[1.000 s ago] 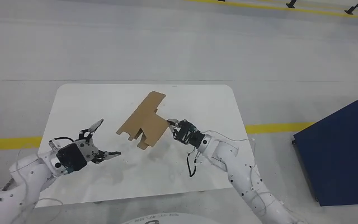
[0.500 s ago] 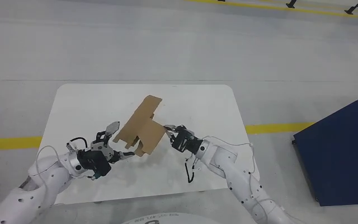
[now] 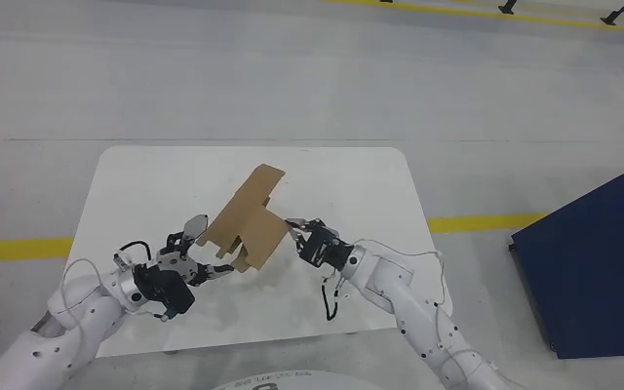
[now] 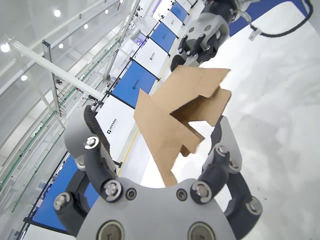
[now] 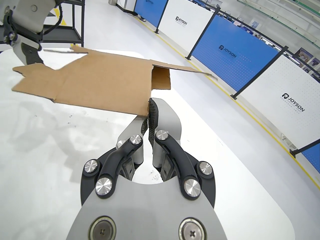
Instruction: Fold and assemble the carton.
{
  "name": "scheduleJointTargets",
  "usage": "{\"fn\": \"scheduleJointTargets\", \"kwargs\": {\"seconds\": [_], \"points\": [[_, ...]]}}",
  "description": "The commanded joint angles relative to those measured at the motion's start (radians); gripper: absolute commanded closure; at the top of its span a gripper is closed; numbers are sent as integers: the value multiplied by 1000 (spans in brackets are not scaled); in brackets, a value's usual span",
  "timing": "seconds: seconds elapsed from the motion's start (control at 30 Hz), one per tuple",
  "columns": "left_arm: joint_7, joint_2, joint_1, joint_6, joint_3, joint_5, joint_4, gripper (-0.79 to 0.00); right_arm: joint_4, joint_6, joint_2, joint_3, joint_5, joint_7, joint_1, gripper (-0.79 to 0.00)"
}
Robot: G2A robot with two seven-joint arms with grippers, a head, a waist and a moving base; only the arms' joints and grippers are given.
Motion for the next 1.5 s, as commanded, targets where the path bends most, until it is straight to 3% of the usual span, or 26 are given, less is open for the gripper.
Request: {"fn": "scheduleJointTargets", "kwargs": {"seconds": [0.0, 0.4, 0.63, 0.7, 0.93, 1.13, 1.47], "points": [[25, 4, 15, 1, -18, -6, -5, -785, 7, -12, 1, 16, 35, -7, 0, 0], [134, 29, 103, 28, -165, -70, -4, -785, 66, -190, 4, 77, 298, 31, 29, 0], [138, 29, 104, 22, -168, -80, -1, -785, 65, -198, 3, 73, 301, 33, 28, 0], [138, 29, 104, 22, -168, -80, -1, -785, 75, -294, 5, 72, 391, 48, 38, 0], [127, 21, 42, -40, -95, -16, 7, -785, 126, -562, 21, 85, 635, 257, 86, 0], [197, 19, -34, -159, -51, 8, 29, -785, 153, -635, 34, 56, 816, 419, 130, 0], [173, 20, -71, -194, 3, 109, 2, -477, 158, -626, 53, 9, 1014, 619, 190, 0]]}}
